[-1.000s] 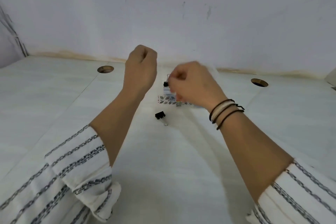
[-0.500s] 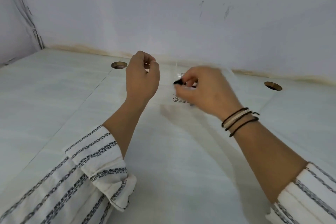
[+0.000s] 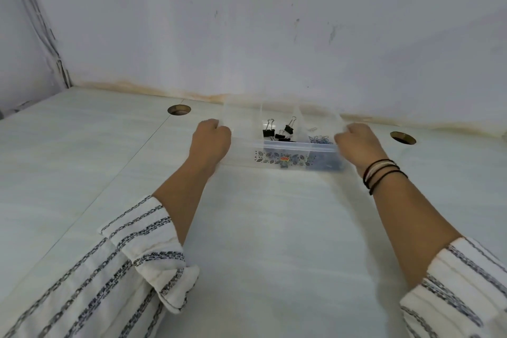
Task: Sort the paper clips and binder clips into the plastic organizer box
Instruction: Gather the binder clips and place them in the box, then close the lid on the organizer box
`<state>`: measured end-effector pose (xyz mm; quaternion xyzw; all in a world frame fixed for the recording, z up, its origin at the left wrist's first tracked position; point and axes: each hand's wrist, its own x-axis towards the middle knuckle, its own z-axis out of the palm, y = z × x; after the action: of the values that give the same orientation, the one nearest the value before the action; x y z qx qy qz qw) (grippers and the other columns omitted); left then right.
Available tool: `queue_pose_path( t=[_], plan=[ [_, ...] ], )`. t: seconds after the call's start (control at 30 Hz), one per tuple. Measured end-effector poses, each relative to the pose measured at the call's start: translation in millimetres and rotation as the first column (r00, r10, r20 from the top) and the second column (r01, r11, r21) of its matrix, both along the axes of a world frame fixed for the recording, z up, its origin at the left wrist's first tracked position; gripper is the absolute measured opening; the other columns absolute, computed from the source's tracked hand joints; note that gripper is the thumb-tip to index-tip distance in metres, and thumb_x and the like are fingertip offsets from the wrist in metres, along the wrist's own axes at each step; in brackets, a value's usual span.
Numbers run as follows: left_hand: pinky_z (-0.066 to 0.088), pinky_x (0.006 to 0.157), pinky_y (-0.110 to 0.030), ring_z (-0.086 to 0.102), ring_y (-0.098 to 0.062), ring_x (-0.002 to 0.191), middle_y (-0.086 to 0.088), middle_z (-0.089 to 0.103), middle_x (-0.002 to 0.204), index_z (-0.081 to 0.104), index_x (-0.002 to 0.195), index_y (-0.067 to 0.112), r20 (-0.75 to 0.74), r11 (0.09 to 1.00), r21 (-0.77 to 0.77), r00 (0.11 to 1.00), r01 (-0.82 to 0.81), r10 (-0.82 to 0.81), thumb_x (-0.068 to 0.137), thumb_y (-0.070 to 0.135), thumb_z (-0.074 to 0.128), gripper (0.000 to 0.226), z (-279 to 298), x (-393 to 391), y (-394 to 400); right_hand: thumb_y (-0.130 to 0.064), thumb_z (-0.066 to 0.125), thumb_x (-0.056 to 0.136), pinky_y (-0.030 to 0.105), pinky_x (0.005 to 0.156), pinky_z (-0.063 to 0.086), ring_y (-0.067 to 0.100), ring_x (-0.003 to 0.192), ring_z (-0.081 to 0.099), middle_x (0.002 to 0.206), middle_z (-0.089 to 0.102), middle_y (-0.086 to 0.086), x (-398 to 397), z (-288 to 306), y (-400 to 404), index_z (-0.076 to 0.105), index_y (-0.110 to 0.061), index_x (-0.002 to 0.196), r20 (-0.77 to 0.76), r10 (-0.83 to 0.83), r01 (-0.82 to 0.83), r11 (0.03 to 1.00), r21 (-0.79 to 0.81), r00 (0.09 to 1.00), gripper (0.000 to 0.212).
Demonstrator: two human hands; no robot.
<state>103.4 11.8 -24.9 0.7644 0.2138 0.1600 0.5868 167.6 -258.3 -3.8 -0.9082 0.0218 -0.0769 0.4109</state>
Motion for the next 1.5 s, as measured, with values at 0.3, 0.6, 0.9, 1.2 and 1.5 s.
queue_pose_path(
  t=[0.3,0.6,0.9,1.2,1.5],
  plan=[
    [0.036,0.065,-0.032,0.05,-0.023,0.07,-0.004,0.057,0.076,0.06,0.075,0.014,0.027,0.999,0.002,0.999,-0.043,0.042,0.1,0.016,0.051,0.026,25,-64,0,-0.005,0.048,0.082,0.033,0.061,0.024,0.019,0.061,0.031,0.067,0.032,0.007,-62,16,-26,0.037,-0.009,0.066,0.179,0.079,-0.088,0.995,0.041,0.981,0.02],
    [0.045,0.079,-0.037,0.059,-0.024,0.085,0.0,0.065,0.088,0.072,0.099,0.011,0.022,0.999,-0.033,1.0,0.014,-0.013,0.097,0.011,0.054,0.018,10,-176,-8,-0.005,0.047,0.086,0.033,0.061,0.026,0.021,0.062,0.036,0.066,0.037,0.007,-178,-18,-47,0.038,0.002,0.071,0.164,0.102,-0.104,0.995,0.005,0.981,0.02],
    [0.044,0.093,-0.039,0.059,-0.026,0.109,-0.003,0.066,0.113,0.064,0.114,0.02,0.069,0.987,0.159,0.998,-0.023,0.012,0.099,0.039,0.054,0.025,8,-203,-10,-0.027,0.05,0.103,0.043,0.093,0.047,0.039,0.11,0.06,0.117,0.066,0.024,-176,-11,-90,0.06,0.002,0.122,0.278,-0.029,0.092,0.972,-0.216,0.96,0.036],
    [0.043,0.113,-0.045,0.05,-0.023,0.138,0.0,0.051,0.15,0.056,0.135,0.016,0.289,0.919,0.394,0.946,0.023,-0.148,0.099,0.028,0.059,0.038,30,-200,-43,-0.004,0.052,0.096,0.041,0.085,0.05,0.035,0.1,0.057,0.105,0.058,0.017,-134,-32,-143,0.067,0.0,0.108,0.083,0.071,0.014,0.672,-0.741,0.994,0.02],
    [0.049,0.093,-0.024,0.063,-0.012,0.117,0.001,0.064,0.129,0.062,0.127,0.014,0.234,0.935,0.058,0.906,0.349,-0.353,0.101,0.025,0.06,0.029,69,-184,-100,0.006,0.056,0.086,0.022,0.076,0.037,0.025,0.087,0.059,0.094,0.067,0.013,-176,68,-96,0.07,-0.005,0.089,0.595,0.087,0.086,0.963,-0.257,0.799,0.017]
  ],
)
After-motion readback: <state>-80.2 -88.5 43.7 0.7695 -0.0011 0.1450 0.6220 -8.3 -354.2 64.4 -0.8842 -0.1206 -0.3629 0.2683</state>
